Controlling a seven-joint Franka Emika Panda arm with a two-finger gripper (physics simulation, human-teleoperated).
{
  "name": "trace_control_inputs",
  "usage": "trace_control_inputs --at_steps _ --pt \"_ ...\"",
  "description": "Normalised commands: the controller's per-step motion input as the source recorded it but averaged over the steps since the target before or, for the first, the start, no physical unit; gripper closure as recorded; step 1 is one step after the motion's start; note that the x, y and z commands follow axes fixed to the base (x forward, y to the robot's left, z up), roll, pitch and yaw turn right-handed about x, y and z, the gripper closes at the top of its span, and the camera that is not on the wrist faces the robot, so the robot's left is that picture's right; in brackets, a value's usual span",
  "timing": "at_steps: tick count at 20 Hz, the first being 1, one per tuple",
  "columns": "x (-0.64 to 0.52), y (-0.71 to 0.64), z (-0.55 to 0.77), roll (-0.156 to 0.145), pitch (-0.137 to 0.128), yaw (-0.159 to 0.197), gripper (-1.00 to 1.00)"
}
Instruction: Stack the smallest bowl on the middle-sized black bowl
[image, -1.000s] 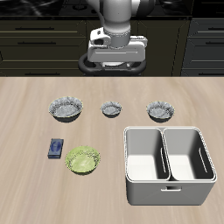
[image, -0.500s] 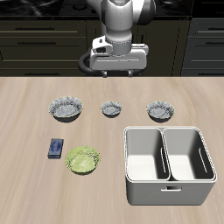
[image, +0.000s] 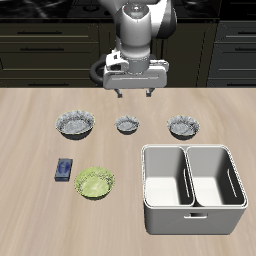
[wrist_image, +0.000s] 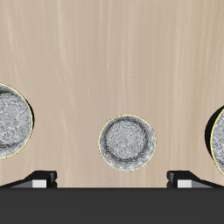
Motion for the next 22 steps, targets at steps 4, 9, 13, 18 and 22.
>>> trace_control_inputs --at_steps 4,9,13,18,22 --pt "-0.02 -0.01 -0.17 0.001 -0.024 -0.020 -1.00" --pt "-0.04 0.02 -0.18 0.015 -0.011 -0.013 -1.00" --pt "-0.02 0.03 -0.24 0.009 0.022 -0.029 -1.00" --pt "0.01 0.06 -0.25 0.015 0.018 -0.014 -1.00" --pt "0.00 0.04 -0.27 0.007 0.039 -0.018 -1.00"
